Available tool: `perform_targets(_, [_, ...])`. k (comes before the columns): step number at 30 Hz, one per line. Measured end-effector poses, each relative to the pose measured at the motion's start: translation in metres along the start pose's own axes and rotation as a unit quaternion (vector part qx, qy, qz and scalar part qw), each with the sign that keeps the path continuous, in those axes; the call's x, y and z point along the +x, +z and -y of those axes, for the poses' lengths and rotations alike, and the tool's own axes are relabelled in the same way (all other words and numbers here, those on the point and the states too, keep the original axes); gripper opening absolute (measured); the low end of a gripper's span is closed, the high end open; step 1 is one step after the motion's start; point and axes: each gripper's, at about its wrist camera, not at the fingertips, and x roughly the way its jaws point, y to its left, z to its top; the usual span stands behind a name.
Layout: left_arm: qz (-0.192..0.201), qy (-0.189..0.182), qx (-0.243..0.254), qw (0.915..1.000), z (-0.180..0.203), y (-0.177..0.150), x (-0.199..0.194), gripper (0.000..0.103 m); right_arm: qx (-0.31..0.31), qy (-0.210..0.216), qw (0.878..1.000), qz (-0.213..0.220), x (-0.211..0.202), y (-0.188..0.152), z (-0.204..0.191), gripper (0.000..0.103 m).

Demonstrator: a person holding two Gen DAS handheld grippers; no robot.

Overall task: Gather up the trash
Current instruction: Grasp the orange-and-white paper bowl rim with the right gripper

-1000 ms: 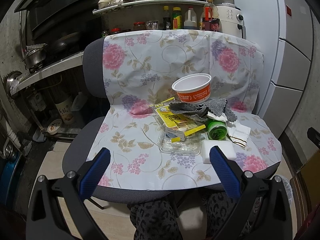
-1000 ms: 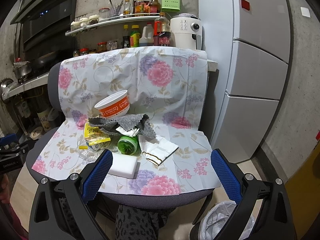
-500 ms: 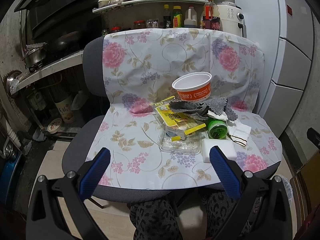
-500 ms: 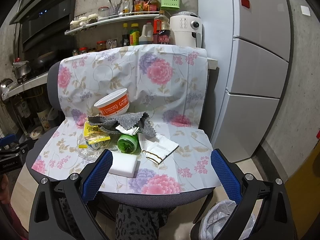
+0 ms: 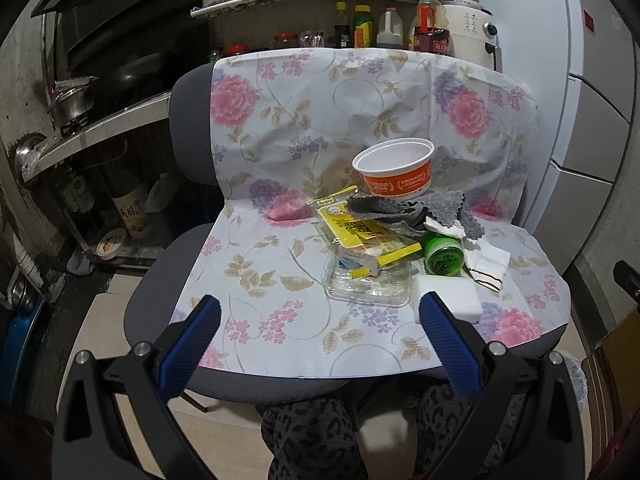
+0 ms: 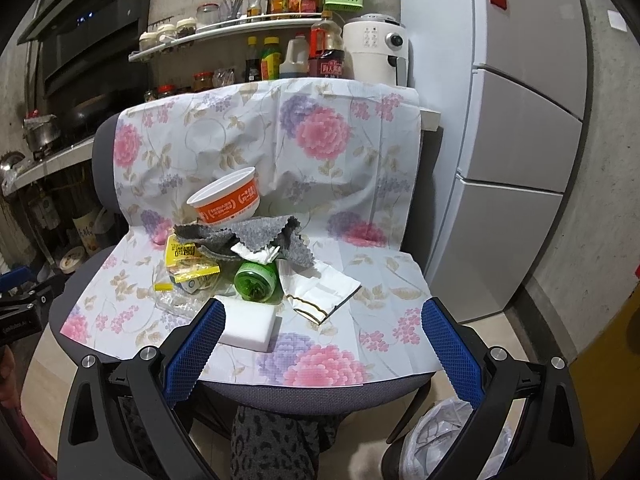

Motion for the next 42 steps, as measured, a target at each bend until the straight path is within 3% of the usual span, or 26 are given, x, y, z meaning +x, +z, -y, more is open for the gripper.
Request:
perform_targets(9, [-0.03,-0.029,0.008,0.9991,0.002,0.001,0.035,0.097,-0.027,0.032,0.999,-0.015,0.039,0.016,-0.016,0.097])
perform_targets(17, [-0.043,0.006,-0.001,0.999,-0.016,0.011,0.067,0.097,-0.026,0.065,0.997,0.014,0.076,0.052,-0.031,0.097])
perform_targets(21, [-0.047,0.021,0.006,0.9987,-0.024,0.022,0.083,0.097,-0.027,0.079,0.996,-0.02,0.111,0.071,-0.041,0.097])
perform_targets(26, [-0.062,-0.003,-0.011,0.998,-0.032,0.04,0.109,0.097,-0.038,0.094,0.994,-0.048,0.153,0.1,-0.059,0.096])
perform_targets(30, [-0.069,-0.007,-0.021,0.9973,-0.034,0.055,0.136,0.097,-0.051,0.092,0.993,-0.045,0.188,0.129,-0.076,0.093])
perform_targets(33, [-0.066,-0.006,-0.032,0.9973,-0.037,0.065,0.154,0.097,-0.05,0.098,0.993,-0.051,0.216,0.15,-0.084,0.089])
perform_targets(35, [-0.075,-0.004,-0.038,0.9965,-0.038,0.073,0.168,0.097,-0.049,0.094,0.993,-0.06,0.232,0.159,-0.09,0.063])
perform_targets(39, [-0.093,0.007,-0.027,0.9953,-0.034,0.081,0.19,0.097,-0.036,0.108,0.989,-0.094,0.271,0.171,-0.098,0.062])
perform_targets(42, [-0.099,0.019,-0.021,0.9947,-0.033,0.083,0.201,0.097,-0.022,0.105,0.987,-0.119,0.296,0.172,-0.103,0.047])
